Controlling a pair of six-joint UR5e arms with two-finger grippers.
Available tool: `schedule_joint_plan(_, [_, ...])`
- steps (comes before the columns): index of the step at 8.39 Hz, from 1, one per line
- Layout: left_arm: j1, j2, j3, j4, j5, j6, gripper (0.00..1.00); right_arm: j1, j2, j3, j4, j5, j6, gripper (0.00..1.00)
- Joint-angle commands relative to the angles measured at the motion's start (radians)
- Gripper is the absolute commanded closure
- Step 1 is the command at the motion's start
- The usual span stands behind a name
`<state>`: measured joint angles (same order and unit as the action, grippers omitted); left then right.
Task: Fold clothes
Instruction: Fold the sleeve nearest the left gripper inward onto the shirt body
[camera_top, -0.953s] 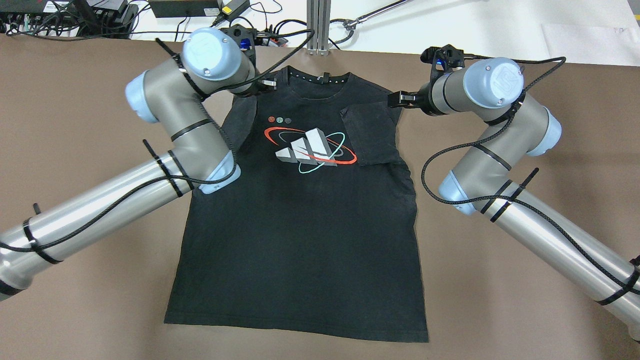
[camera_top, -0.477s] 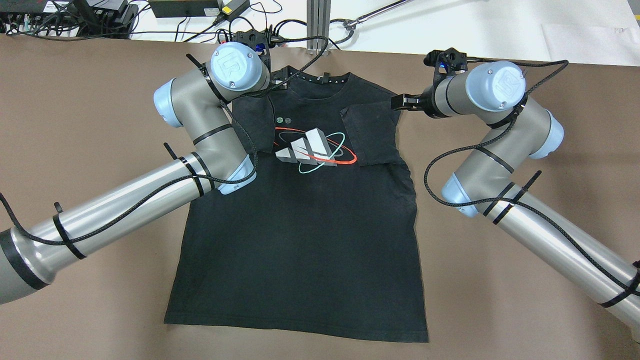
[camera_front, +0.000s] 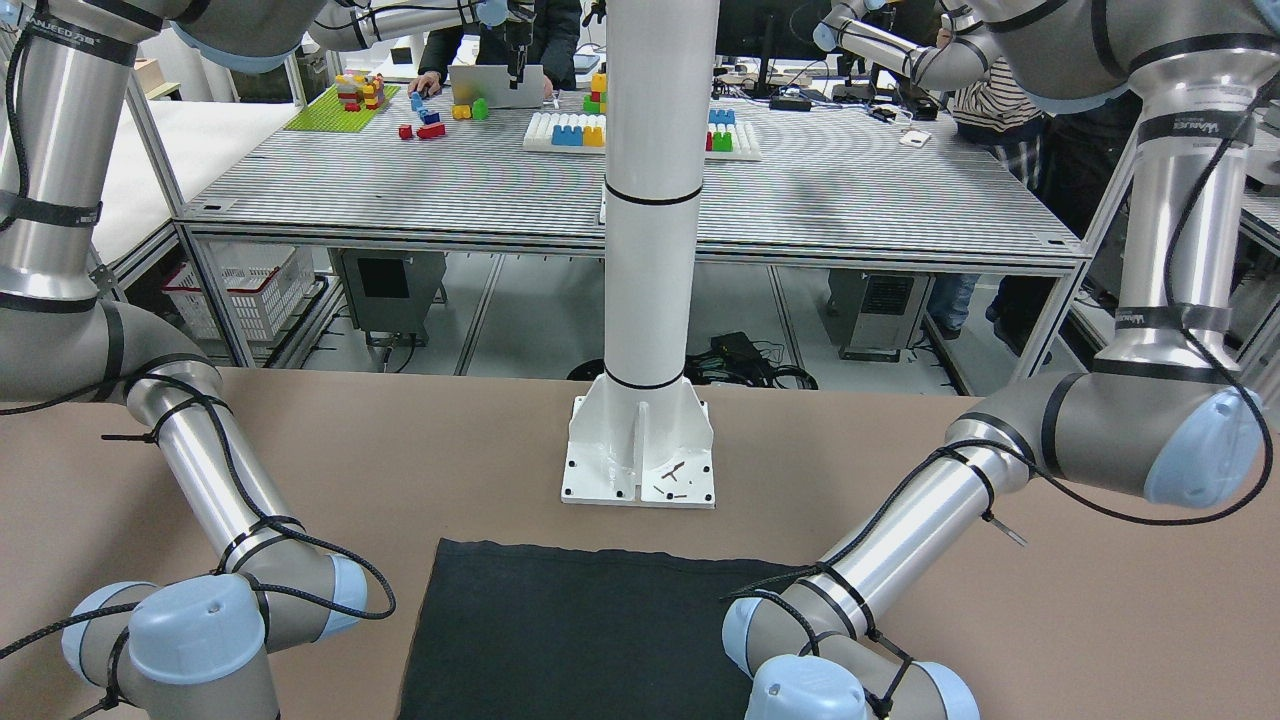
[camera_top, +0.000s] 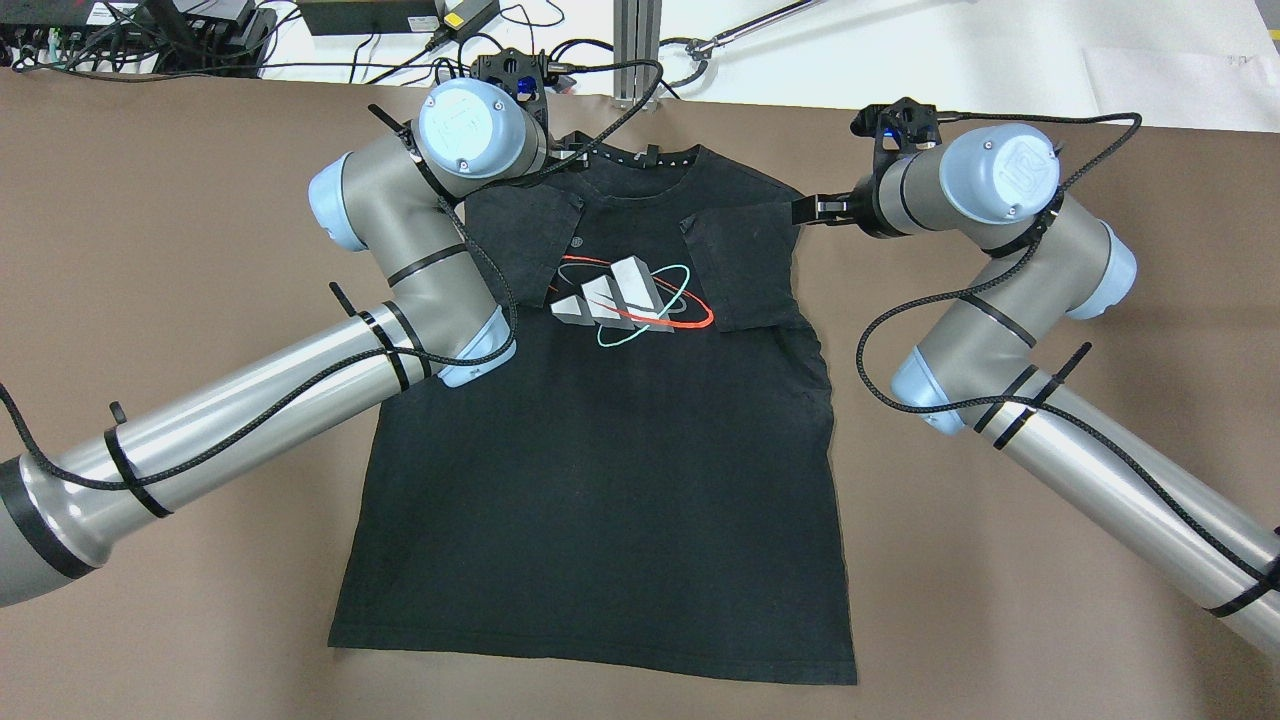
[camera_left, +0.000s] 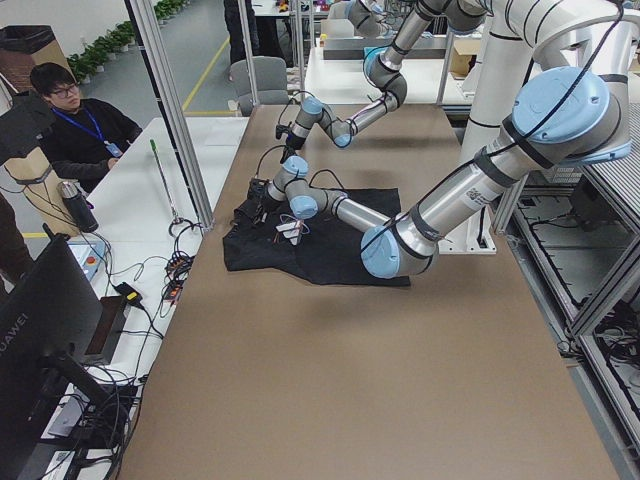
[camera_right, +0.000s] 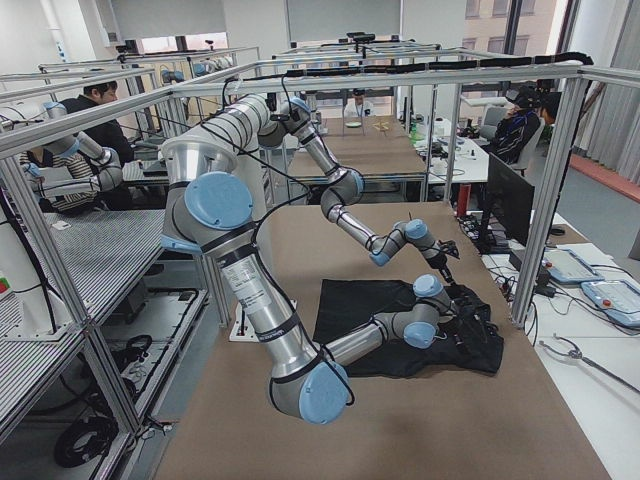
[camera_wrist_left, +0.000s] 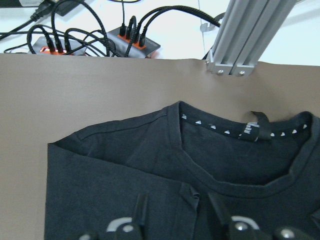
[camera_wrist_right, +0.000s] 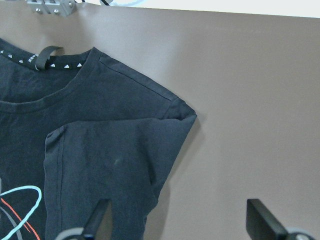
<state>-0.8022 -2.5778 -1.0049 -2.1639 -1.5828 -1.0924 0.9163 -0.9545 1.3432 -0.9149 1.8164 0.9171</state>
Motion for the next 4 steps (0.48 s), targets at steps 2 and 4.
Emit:
schedule_joint_plan(2, [-0.02,0.08,-0.165,-0.005,-0.147,-0.037,0.06,0.003,-0.077,0.133,-0.011,0.011,-0.058,0.06])
schedule_joint_plan(4, [-0.018,0.171,-0.268,-0.008,-0.183,-0.037,0.06,0.009,-0.107,0.27,-0.168,0.047,-0.014,0.06])
